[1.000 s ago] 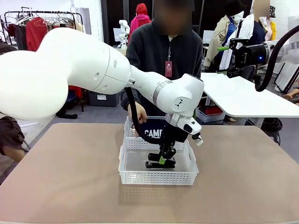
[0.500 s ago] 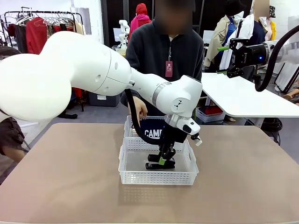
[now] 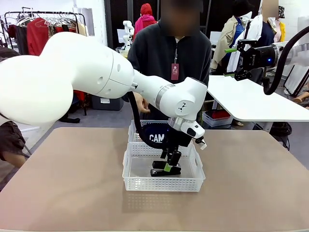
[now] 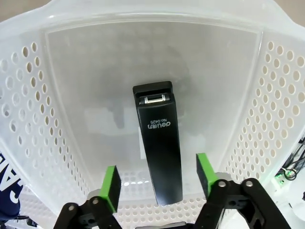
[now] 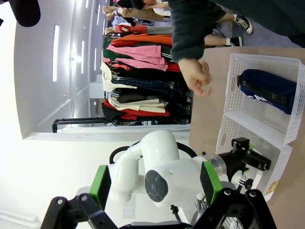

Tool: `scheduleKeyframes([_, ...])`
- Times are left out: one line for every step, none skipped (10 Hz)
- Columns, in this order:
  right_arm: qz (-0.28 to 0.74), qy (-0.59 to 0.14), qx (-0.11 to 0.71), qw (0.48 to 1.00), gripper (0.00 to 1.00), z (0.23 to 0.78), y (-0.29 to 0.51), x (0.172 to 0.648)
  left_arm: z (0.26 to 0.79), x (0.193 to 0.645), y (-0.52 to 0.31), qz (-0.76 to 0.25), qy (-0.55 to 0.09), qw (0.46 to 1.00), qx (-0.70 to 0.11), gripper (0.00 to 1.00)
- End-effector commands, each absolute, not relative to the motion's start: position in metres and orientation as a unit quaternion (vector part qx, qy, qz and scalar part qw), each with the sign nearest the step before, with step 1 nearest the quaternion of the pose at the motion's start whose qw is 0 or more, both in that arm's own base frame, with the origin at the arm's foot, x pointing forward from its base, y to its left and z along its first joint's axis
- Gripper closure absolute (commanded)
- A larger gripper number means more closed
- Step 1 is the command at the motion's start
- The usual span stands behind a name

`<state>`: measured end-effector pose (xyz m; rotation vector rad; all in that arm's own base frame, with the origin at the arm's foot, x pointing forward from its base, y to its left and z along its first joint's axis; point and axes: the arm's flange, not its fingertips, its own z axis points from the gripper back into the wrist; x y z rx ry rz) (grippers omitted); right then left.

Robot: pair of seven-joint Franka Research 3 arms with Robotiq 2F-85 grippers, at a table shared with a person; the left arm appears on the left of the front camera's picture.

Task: Distribute items into two baskets.
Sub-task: Place the picked Stapler into the Organizing basket as instructed by the person.

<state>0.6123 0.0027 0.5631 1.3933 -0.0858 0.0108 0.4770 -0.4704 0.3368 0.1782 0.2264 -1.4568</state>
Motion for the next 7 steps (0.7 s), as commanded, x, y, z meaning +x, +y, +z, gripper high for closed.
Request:
scheduleKeyframes([0.006,-0.039,0.642,0.766,0.0,0.566,0.003,0.611,0.351,0.474,-0.46,-0.652,0.103,0.748,0.072,0.0])
scheduleKeyframes([0.006,-0.039,0.642,0.766,0.0,0.566,0.003,0.611,0.355,0.475,-0.458,-0.651,0.102,0.749,0.07,0.0])
scheduleKeyframes([0.006,-0.039,0.642,0.766,0.0,0.566,0.003,0.611,0.357,0.474,-0.456,-0.651,0.102,0.749,0.068,0.0])
scheduleKeyframes([0.006,-0.039,0.642,0.766,0.0,0.566,0.003,0.611,0.36,0.473,-0.454,-0.655,0.101,0.746,0.065,0.0])
scheduleKeyframes([0.006,-0.039,0.642,0.766,0.0,0.566,0.003,0.611,0.363,0.473,-0.453,-0.657,0.1,0.745,0.064,0.0])
scheduleKeyframes([0.006,-0.039,0.642,0.766,0.0,0.566,0.003,0.611,0.367,0.471,-0.453,-0.658,0.097,0.745,0.059,0.0])
scheduleKeyframes([0.006,-0.039,0.642,0.766,0.0,0.566,0.003,0.611,0.37,0.47,-0.453,-0.655,0.096,0.747,0.065,0.0])
